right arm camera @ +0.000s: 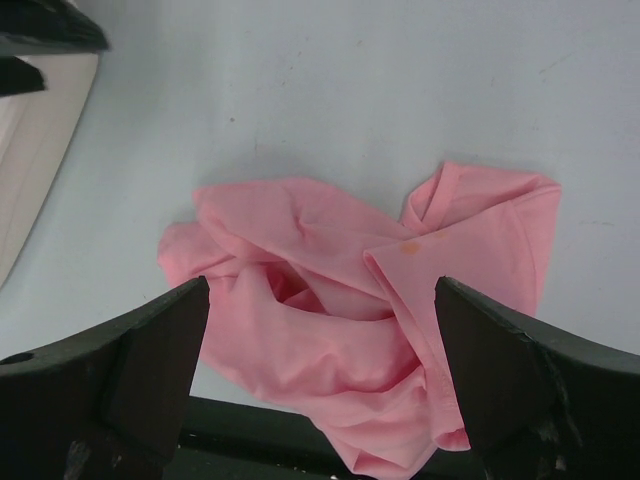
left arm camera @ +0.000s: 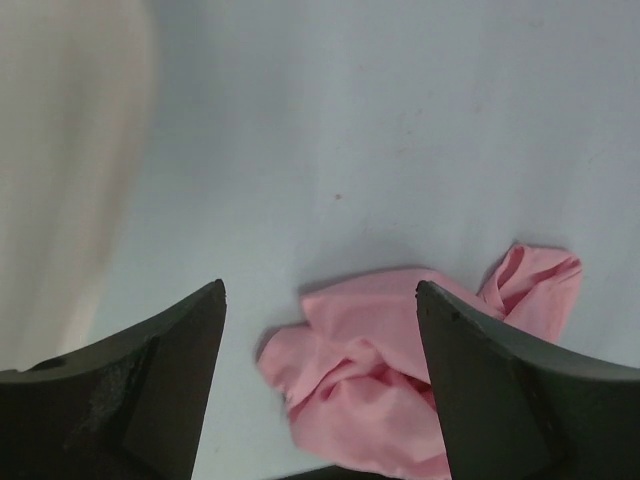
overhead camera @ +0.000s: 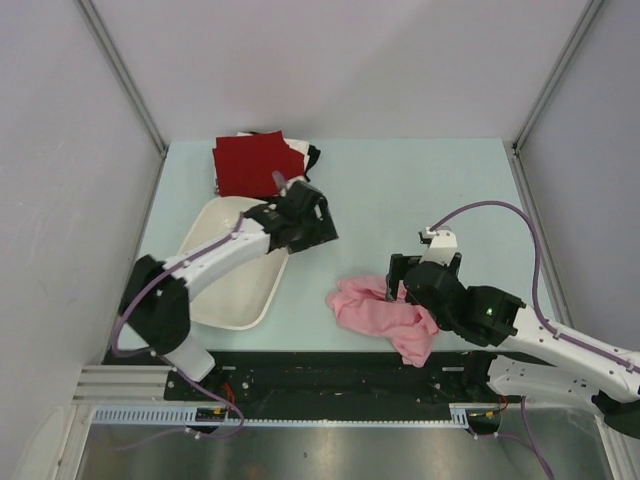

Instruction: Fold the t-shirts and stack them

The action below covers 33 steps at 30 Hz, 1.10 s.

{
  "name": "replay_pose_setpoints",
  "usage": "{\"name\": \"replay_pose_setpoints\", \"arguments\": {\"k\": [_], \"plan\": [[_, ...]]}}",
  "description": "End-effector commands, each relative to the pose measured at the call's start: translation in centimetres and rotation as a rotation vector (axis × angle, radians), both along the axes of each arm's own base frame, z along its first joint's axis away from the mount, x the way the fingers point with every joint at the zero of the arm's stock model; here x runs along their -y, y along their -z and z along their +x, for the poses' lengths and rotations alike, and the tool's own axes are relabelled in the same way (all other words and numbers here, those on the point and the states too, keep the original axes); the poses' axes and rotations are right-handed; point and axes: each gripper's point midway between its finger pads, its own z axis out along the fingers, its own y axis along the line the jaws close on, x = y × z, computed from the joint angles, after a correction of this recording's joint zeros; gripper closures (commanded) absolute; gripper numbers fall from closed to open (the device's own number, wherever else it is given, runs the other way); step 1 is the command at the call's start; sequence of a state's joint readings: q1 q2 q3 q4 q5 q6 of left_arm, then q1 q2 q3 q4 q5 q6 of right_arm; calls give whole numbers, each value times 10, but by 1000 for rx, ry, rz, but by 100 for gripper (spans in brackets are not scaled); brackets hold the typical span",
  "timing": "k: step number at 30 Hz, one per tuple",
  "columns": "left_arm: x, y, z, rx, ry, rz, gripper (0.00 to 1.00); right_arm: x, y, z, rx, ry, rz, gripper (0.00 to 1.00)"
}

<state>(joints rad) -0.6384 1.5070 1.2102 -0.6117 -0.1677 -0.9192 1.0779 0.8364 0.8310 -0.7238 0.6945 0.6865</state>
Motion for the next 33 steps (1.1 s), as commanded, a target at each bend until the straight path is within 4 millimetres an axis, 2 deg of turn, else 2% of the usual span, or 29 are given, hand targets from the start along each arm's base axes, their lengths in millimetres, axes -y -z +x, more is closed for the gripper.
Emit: {"name": "replay_pose_setpoints", "arguments": {"k": [1,2,5,7,9,11,14,15,17,18,19,21,22,25,27,28,33], "plan": [[69,6,19,99,295,-26,17,12,-1,7,6,74,0,0],[79,27,22,71,323,-21,17,15,1,7,-1,82,-7,0],[85,59,18,23,358,21,17,21,4,8,-12,103,-25,0],[78,75,11,-9,359,45,17,23,6,8,-17,104,-34,0],[70,81,5,-24,358,63,17,23,6,9,-20,103,-32,0],[57,93,-8,-58,366,93,17,21,5,11,-18,102,-22,0],[32,99,-20,-83,344,118,18,14,8,12,-31,90,-12,0],[20,103,-31,-100,332,115,18,12,10,12,-39,88,-11,0],[4,103,-32,-97,289,80,18,7,11,12,-44,79,-7,0],[-6,115,-48,-148,285,59,18,3,14,11,-53,71,-11,1],[-18,107,-45,-128,246,28,18,1,15,11,-54,71,-9,0],[-35,112,-54,-135,219,22,18,-4,15,8,-53,58,-5,0],[-46,104,-49,-108,185,24,17,-7,16,8,-53,57,-2,0],[-77,106,-52,-121,116,49,17,-13,18,6,-56,37,-4,0],[-86,100,-52,-101,96,11,17,-16,19,5,-59,28,-2,1],[-101,104,-53,-110,54,5,17,-18,18,5,-55,23,2,0],[-136,101,-58,-86,-26,-23,18,-22,17,4,-51,-3,-7,0]]}}
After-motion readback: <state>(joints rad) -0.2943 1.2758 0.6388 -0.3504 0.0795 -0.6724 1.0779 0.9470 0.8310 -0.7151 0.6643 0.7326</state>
